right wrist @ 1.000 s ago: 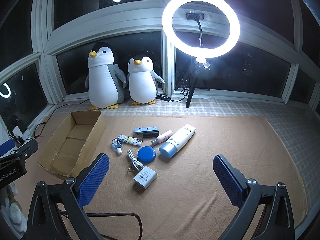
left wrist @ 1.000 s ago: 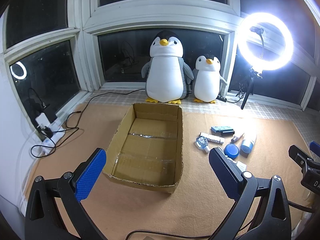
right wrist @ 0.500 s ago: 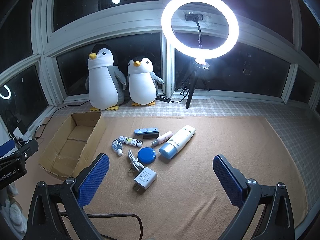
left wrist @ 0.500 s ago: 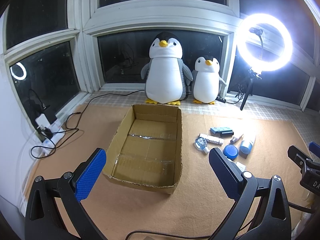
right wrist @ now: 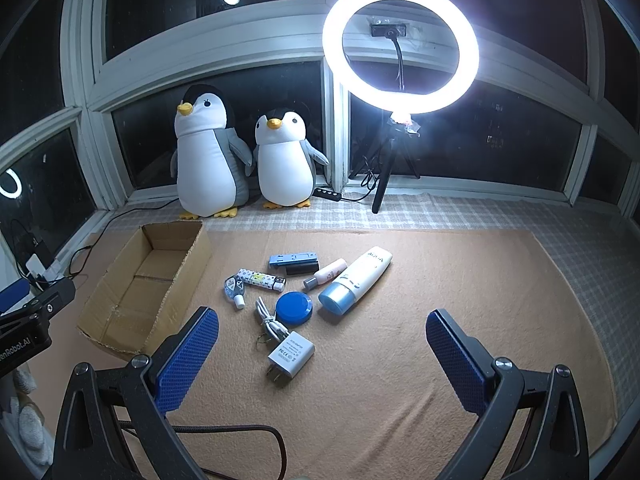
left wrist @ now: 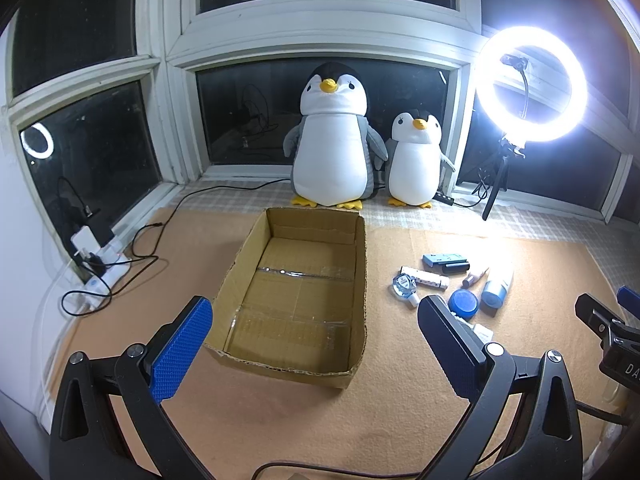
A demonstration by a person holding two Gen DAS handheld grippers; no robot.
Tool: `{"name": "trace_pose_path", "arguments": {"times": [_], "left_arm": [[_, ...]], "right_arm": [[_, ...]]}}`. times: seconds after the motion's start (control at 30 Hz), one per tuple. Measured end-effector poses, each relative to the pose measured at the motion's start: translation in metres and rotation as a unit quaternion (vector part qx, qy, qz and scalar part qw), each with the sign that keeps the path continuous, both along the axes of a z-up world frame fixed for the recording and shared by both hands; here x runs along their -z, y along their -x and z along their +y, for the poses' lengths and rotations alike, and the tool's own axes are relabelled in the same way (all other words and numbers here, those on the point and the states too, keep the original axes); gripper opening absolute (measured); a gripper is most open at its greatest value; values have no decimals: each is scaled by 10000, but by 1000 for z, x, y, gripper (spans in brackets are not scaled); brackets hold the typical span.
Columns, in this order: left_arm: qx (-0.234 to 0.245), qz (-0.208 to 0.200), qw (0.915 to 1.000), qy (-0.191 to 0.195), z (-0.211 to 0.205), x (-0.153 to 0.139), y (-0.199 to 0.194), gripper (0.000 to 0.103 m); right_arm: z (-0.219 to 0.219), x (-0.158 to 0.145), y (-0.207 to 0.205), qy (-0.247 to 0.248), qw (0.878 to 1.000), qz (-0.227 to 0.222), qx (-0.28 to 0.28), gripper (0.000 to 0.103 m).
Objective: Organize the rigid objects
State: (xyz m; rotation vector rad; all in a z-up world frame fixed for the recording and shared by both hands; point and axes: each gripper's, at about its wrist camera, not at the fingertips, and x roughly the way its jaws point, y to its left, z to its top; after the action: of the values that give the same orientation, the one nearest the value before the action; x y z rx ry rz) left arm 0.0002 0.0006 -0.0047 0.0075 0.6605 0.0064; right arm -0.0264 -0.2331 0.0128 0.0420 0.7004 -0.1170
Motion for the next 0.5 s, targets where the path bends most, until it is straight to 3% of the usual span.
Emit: {"name": "trace_pose_path", "arguments": {"times": [0.5], "left_arm": [[-575, 219, 9980, -121, 42, 23, -16, 102]], "right_arm": [[-3, 9, -4, -9, 10000, -61, -7, 102]]}}
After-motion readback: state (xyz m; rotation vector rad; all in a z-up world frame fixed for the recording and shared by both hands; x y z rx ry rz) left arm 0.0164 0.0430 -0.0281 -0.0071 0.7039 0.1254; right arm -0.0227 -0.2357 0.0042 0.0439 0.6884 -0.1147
